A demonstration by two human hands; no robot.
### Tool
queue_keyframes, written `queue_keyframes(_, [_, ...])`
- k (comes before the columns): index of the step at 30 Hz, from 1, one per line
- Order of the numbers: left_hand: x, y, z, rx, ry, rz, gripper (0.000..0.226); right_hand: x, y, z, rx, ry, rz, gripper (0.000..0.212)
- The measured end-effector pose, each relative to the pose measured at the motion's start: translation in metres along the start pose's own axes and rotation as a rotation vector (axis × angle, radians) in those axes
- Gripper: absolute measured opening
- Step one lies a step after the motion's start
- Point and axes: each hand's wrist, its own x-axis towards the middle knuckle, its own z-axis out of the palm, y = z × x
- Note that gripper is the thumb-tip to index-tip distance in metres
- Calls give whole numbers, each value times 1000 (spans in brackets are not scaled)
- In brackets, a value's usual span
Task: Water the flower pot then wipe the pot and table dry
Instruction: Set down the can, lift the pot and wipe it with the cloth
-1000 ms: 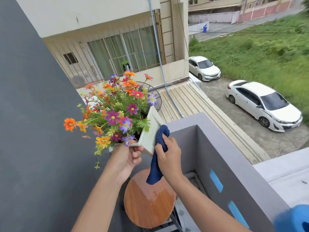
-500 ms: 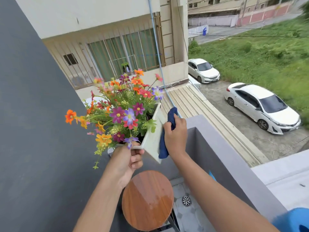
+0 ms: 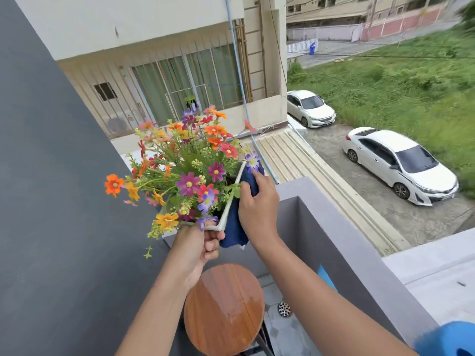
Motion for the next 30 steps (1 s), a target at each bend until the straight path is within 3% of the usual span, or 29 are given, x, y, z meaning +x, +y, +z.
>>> queue_keyframes(2, [-1, 1, 0, -6, -16, -7, 25, 13, 1, -3, -13, 19, 4, 37])
queue_keyframes(6, [-7, 8, 1, -49, -32, 22, 24, 28, 27, -9, -97, 49, 146, 13])
queue_keyframes(11, [-7, 8, 5, 9, -12, 56, 27, 7, 62, -13, -134, 31, 334, 17])
queue_keyframes(18, [1, 2, 11, 67, 14, 57, 35, 11, 2, -13, -21, 31, 140, 42])
queue_keyframes(22, [11, 2, 12, -74, 4, 20, 28, -12, -7, -6, 11, -64, -27, 17])
queue_keyframes(24, [15, 5, 9, -108, -2, 15, 26, -32, 5, -4, 2, -112, -70, 16])
queue_keyframes(27, [19, 6, 3, -67, -5, 23, 26, -48, 28, -5, -6, -167, -47, 35])
queue_keyframes(30, [20, 3, -3, -47, -21, -2, 24, -39, 44, -5, -20, -150, 71, 35])
